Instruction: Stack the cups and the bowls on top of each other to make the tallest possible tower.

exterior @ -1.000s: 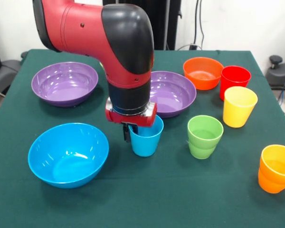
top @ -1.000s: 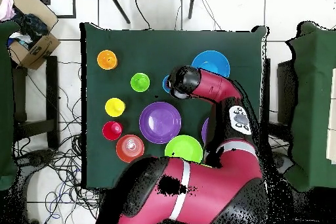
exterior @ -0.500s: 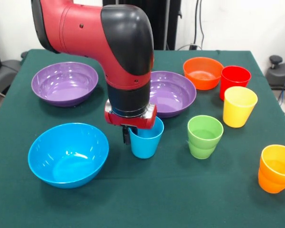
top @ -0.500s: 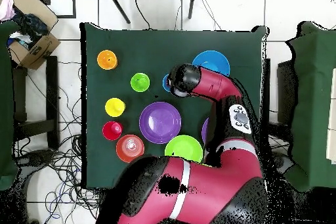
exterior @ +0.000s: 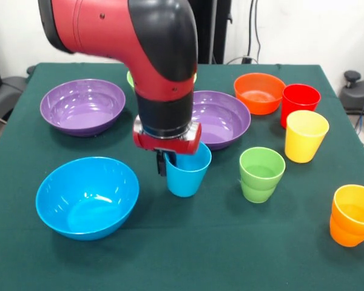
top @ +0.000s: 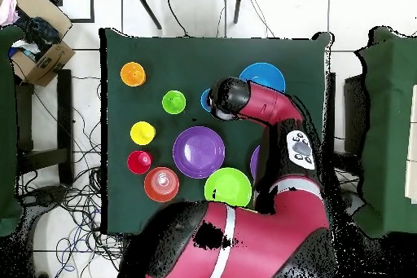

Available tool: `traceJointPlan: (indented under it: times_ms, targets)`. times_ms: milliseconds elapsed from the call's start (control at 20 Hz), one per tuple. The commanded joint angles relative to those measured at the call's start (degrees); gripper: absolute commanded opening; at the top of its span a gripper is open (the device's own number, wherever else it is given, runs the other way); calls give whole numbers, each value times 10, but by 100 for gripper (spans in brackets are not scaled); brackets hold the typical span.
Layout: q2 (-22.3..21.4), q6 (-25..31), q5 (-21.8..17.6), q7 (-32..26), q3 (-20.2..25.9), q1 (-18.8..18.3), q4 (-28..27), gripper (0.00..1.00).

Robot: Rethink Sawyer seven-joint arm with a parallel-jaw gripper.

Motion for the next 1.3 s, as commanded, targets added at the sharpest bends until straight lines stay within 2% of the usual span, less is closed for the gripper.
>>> traceJointPlan:
  times_ms: [50, 250, 1300]
  targets:
    - [-67, 58, -41, -25, 32, 10, 62, 0]
    - [-70, 60, -42, -25, 35, 5, 63, 0]
    - [-101, 26, -52, -25, 36, -33, 169, 0]
